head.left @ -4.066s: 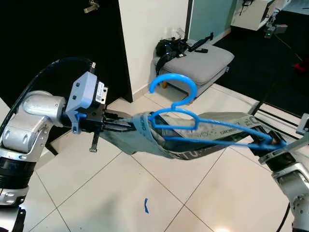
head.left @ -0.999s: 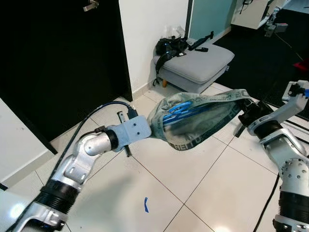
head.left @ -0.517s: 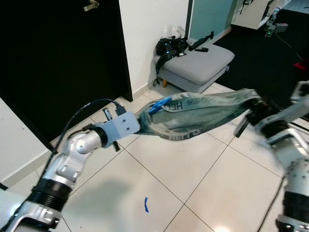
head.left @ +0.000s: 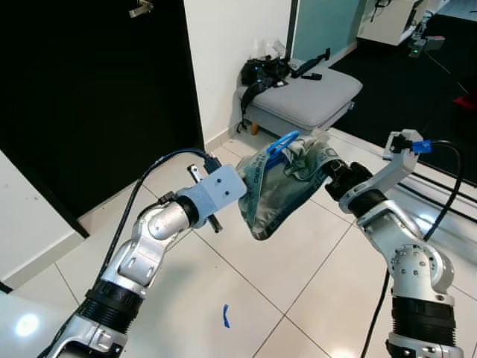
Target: Hang hanger
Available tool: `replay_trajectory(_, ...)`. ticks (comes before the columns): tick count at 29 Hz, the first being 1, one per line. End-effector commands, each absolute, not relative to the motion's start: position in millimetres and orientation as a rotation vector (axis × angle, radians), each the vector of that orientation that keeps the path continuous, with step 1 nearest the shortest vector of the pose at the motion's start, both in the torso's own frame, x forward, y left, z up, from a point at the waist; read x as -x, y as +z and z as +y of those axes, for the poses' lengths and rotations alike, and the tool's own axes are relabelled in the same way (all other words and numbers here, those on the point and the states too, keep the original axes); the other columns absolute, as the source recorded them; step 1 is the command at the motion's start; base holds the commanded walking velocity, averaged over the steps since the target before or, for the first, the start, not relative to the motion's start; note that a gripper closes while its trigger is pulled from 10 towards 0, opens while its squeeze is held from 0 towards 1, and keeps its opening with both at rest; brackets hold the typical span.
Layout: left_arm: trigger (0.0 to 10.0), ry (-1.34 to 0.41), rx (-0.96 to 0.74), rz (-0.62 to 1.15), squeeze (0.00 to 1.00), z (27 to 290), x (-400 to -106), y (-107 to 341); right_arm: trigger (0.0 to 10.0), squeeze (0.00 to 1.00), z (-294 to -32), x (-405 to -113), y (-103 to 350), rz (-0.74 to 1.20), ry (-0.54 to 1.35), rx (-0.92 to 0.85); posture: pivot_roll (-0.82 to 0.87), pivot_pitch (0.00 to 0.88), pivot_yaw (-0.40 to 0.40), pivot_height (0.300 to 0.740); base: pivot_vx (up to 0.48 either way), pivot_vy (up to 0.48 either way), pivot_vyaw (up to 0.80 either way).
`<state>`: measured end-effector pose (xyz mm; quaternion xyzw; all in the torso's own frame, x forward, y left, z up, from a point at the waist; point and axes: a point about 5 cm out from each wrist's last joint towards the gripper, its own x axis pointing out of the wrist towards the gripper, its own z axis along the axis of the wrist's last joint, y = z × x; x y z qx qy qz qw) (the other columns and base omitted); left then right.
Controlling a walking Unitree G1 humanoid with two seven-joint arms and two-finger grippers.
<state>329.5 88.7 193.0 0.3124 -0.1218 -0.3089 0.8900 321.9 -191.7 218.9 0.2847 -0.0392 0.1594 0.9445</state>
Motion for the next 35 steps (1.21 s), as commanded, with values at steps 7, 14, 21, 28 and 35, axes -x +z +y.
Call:
replay_trajectory(7,10.0,-0.551,-0.564,-0.169,0.00,107.7,-337.6,187.2,10.0,0.73,-199.5,-320.2,208.6,-0.050,0.257,-0.554,0.01,0.133,0.049,0.740,0.000,0.000,0.00)
replay_trajectory(14,10.0,-0.486,-0.367,-0.061,0.00,126.8,-343.9,179.1,10.0,1.00,-209.7,-311.3,185.4,0.033,0.215,-0.418,0.00,0.140,0.050,0.740,0.000,0.000,0.00)
replay_trajectory(21,10.0,-0.503,-0.092,0.019,0.00,143.0,-334.3,159.6,10.0,1.00,-222.3,-285.3,149.9,0.218,0.280,-0.185,0.00,0.148,0.042,0.740,0.000,0.000,0.00)
replay_trajectory(28,10.0,-0.836,-0.130,-0.040,0.00,151.8,-316.7,180.4,10.0,1.00,-275.0,-275.6,222.8,-0.087,0.315,-0.206,0.00,0.143,0.041,0.740,0.000,0.000,0.00)
replay_trajectory(35,10.0,-1.375,-0.330,0.007,0.00,137.8,-274.1,184.7,10.0,0.00,-266.8,-251.8,261.0,-0.145,0.723,0.014,0.00,0.128,0.048,0.740,0.000,0.000,0.00)
